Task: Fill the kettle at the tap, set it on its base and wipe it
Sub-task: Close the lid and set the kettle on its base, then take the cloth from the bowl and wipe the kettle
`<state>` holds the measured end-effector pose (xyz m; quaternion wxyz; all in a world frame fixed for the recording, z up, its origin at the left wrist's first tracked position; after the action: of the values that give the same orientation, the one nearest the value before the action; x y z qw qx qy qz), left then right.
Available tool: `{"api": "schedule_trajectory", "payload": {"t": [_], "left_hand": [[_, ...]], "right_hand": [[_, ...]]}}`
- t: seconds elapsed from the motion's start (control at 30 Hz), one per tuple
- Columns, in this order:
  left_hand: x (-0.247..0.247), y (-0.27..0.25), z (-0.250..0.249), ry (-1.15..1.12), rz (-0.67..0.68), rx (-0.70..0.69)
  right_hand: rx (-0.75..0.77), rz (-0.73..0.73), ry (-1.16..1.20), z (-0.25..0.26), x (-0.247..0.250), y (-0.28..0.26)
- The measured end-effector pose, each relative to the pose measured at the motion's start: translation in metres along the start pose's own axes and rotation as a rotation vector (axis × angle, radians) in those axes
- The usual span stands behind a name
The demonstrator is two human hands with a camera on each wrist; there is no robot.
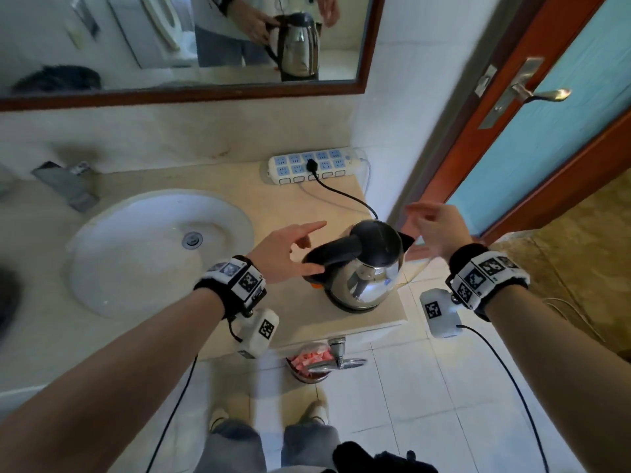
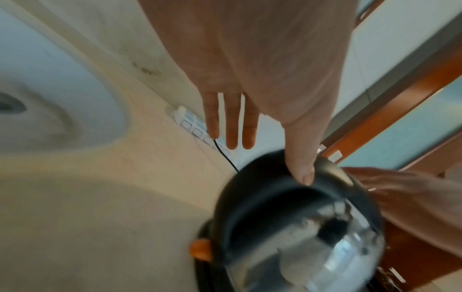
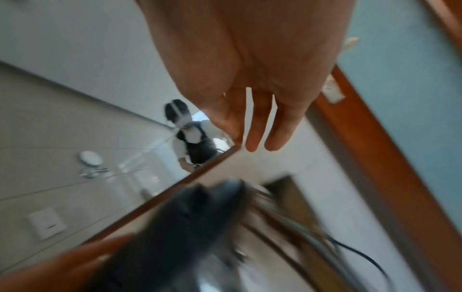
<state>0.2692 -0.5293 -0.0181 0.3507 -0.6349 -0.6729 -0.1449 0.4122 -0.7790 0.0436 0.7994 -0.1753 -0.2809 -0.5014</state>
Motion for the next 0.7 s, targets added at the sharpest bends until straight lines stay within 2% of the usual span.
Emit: {"api": "schedule_trajectory", "payload": {"t": [0.1, 0.2, 0.27, 0.47, 0.6, 0.7], "left_hand": [[0.048, -0.028, 0.037, 0.082, -0.059, 0.077], [0.109, -0.071, 0.09, 0.197, -0.111, 0.213], [0.159, -0.112, 0.137, 0.279, -0.146, 0.323], [0.303, -0.27, 0.304, 0.366, -0.279, 0.831], [0.34, -0.344, 0.4, 0.303, -0.245, 1.075], [0.337, -0.361, 0.46, 0.271, -0.209, 1.087]], "right_hand": [[0.251, -0.005, -0.064, 0.081, -0.021, 0.022], [0.448, 0.138, -0.05, 0.17, -0.084, 0.036], [0.558, 0.291, -0.041, 0.227, -0.148, 0.038], [0.791, 0.738, -0.127, 0.374, -0.385, -0.003], [0.857, 0.952, -0.265, 0.432, -0.531, -0.039], [0.823, 1.12, -0.405, 0.444, -0.626, -0.06]]}}
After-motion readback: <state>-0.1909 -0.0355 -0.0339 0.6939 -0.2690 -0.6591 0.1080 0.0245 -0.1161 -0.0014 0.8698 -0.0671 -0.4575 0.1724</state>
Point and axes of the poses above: each hand's wrist, its own y-axis towards the middle knuckle, its own x-axis out of the back of the hand, z = x × y, the point moved 2 cm from there along y, towards the middle knuckle, and after that the axes turned 13 degrees about x, right-handed, at the moved point
